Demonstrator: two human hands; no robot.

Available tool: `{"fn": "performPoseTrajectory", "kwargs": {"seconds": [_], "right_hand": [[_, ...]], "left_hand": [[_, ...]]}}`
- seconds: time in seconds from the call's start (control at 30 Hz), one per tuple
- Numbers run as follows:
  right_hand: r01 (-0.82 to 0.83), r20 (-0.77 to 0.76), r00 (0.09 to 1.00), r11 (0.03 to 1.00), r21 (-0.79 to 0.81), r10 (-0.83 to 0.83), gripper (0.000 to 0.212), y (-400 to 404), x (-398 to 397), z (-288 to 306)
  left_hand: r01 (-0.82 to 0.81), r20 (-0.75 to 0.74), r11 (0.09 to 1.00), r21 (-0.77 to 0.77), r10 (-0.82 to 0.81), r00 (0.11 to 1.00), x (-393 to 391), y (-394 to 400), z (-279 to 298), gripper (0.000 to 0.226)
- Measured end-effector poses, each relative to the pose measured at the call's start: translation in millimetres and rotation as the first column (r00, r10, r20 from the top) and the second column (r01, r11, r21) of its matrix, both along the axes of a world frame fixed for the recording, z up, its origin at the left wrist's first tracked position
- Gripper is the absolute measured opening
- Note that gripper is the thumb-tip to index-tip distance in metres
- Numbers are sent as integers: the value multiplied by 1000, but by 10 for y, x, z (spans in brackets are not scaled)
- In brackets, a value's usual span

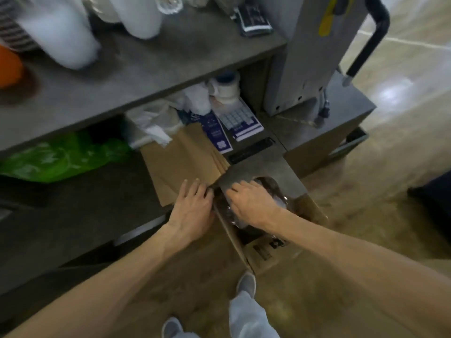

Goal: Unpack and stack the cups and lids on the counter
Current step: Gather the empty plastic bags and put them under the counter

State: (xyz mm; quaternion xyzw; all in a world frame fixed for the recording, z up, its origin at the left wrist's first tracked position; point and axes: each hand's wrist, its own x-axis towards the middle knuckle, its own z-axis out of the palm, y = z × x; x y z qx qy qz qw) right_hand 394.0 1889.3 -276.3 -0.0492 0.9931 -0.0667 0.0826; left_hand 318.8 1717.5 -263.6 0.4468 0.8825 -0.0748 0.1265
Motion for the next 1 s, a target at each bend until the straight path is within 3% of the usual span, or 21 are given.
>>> {"fn": "performPoseTrajectory", "kwargs": {"seconds": [0.17,0.37,0.67,1.0], "right_hand": [[-193,-148,970,981,4,192,23,-1245,-745,488],[-413,-209,889,911,24,408,34,-3329,-1475,815],[-648,-199,747,762,1,635,41,-6602,-1947,1058],[-833,-130,554,548,-78,823,37,-8792,-2549,823]], "left_hand": [[-231,-75,969,87,238,968,-384,-1375,449,55],[-494,-142,857,145,513,847,-546,-3515,802,58],[-825,-113,556,97,830,546,-340,-6613,975,58],[-960,-72,279,26,958,276,-703,-8384,841,56]]}}
